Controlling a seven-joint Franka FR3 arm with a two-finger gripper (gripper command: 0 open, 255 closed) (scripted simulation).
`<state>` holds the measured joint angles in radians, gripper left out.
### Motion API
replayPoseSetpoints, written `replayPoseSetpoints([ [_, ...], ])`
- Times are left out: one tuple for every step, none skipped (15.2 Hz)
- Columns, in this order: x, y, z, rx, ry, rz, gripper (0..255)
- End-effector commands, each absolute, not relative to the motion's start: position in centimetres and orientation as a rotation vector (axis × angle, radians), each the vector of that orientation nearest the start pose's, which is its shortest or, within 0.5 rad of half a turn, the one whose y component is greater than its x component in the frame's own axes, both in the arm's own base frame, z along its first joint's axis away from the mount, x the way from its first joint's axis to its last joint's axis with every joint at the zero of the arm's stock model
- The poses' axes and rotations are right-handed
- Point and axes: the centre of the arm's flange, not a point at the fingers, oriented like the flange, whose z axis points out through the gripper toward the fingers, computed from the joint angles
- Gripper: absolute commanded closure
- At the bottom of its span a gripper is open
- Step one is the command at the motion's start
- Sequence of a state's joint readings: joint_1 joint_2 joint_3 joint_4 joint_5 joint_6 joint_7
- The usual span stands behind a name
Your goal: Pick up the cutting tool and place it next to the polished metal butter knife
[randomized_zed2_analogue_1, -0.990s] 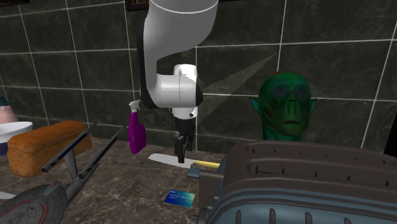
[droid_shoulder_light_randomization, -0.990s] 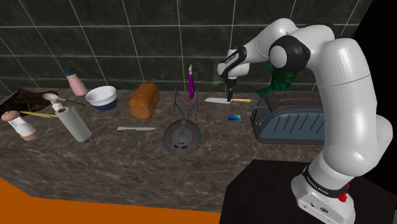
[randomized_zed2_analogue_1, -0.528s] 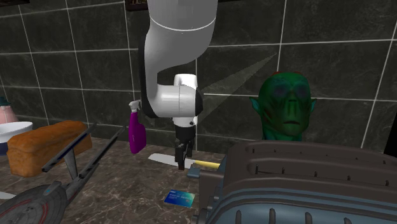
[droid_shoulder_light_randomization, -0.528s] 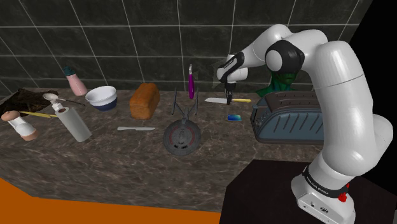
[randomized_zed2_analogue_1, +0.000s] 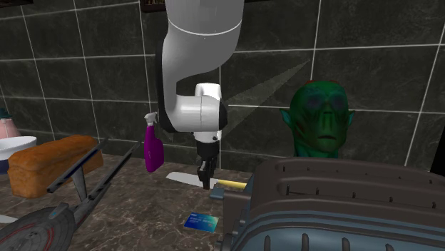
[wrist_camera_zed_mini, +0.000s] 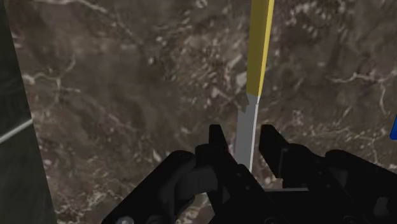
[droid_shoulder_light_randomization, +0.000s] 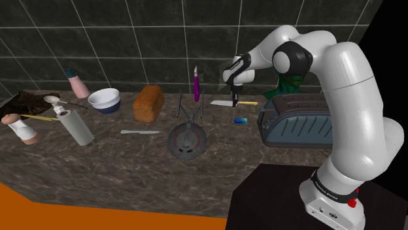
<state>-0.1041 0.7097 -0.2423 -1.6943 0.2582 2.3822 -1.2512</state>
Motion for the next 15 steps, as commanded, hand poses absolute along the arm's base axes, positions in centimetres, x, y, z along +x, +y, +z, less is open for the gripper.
replayPoseSetpoints([
  [64.2, -21.2, 19.3, -2.900, -1.182, -0.031, 255],
  [64.2, -21.2, 19.3, -2.900, -1.182, -0.031, 255],
  [64.2, -21.2, 19.3, -2.900, -1.182, -0.031, 255],
  [64.2, -21.2, 19.3, -2.900, -1.182, -0.031, 255],
  [64.2, -21.2, 19.3, -2.900, -1.182, -0.031, 255],
  [64.2, -21.2, 19.3, -2.900, -1.182, -0.031, 255],
  [64.2, -21.2, 19.3, -2.900, -1.182, -0.031, 255],
  [64.2, -21.2, 19.3, -2.900, -1.182, -0.031, 255],
  [64.2, -21.2, 19.8, -2.900, -1.182, -0.031, 255],
  [64.2, -21.2, 20.3, -2.900, -1.182, -0.031, 255],
  [64.2, -21.2, 20.9, -2.900, -1.182, -0.031, 255],
  [64.2, -21.2, 21.4, -2.900, -1.182, -0.031, 255],
  [64.2, -21.2, 21.9, -2.900, -1.182, -0.031, 255],
  [64.2, -21.2, 22.4, -2.900, -1.182, -0.031, 255],
  [64.2, -21.2, 23.0, -2.900, -1.182, -0.031, 255],
])
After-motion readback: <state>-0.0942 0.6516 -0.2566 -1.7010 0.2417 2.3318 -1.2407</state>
